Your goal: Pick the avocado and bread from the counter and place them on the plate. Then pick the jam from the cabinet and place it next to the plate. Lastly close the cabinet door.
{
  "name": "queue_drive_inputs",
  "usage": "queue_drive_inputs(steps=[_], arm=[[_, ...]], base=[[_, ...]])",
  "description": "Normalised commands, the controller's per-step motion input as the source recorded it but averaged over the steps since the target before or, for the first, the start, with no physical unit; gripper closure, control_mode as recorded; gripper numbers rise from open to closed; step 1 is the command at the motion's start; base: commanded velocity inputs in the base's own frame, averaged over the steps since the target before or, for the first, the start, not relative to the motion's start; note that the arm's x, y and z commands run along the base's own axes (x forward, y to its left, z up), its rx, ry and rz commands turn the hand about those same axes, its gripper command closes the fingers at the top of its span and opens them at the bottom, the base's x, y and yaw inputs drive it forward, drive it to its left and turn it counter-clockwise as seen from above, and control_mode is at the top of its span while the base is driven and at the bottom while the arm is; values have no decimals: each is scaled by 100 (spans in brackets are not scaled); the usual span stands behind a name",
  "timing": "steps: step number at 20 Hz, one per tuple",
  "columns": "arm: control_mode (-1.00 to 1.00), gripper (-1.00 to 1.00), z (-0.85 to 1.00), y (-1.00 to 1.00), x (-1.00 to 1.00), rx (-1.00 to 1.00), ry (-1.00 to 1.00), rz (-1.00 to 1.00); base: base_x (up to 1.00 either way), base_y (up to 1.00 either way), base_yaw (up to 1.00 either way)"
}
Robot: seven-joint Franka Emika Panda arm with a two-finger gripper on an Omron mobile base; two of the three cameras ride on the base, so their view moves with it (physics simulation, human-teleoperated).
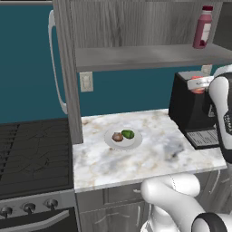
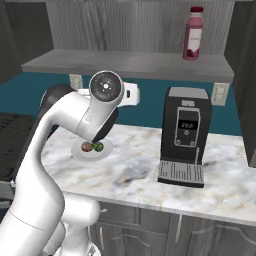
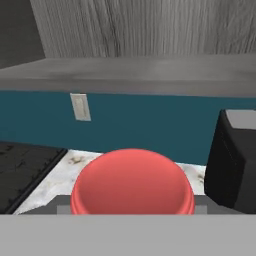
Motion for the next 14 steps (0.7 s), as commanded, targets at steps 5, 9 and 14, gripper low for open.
queue_drive_inputs(steps=[5,9,14], arm=[[-100,100,-68,0,16,0,-1,0],[-100,100,-63,0,31,0,-1,0],[-100,100,-50,2,38,0,0,0]], base=[[0,0,0],[0,0,0],[0,0,0]])
